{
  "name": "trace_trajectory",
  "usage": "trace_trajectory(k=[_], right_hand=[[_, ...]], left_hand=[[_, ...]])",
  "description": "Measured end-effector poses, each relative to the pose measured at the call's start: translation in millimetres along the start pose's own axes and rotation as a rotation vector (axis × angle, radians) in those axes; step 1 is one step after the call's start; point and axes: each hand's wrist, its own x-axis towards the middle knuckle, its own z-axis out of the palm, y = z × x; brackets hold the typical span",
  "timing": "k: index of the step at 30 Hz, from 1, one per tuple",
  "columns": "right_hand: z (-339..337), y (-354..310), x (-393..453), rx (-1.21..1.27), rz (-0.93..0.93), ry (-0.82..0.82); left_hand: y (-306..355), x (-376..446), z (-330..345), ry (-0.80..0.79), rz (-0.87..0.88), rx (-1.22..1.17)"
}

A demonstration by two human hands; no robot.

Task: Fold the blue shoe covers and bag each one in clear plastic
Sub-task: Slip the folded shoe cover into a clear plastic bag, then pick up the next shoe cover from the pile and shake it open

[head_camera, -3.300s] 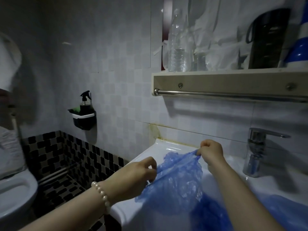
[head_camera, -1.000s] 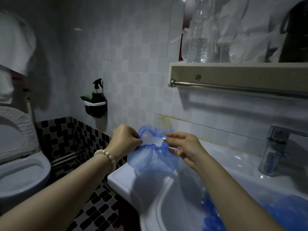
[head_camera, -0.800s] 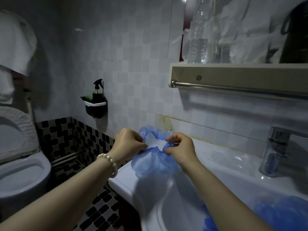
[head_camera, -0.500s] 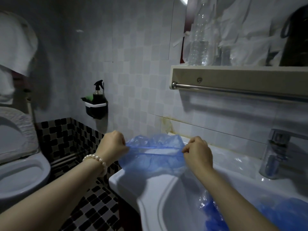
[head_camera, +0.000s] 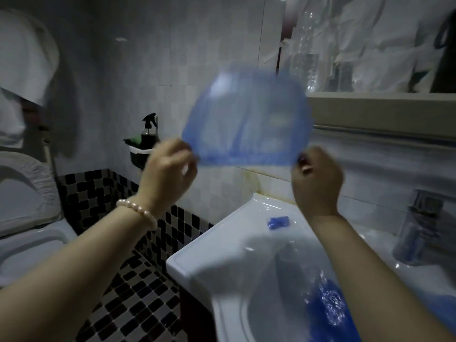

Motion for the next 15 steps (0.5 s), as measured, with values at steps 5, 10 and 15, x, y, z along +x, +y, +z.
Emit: trace_trajectory(k=[5,10,15], right_hand=[[12.2,36.9,-74.4,-0.331,0.144,-1.307],[19.0,38.6,-72.3,-0.054,0.623,-0.959],[4.0,15.5,-31.9,0.212,0.259,0.116]], left_hand=[[6.2,-76.3,19.2,-1.252,-0.041,0.143],[7.1,-59.0,19.6,-0.96,-0.24,0.051],[16.0,-20.0,6.0,0.045,0.055,-0.028]])
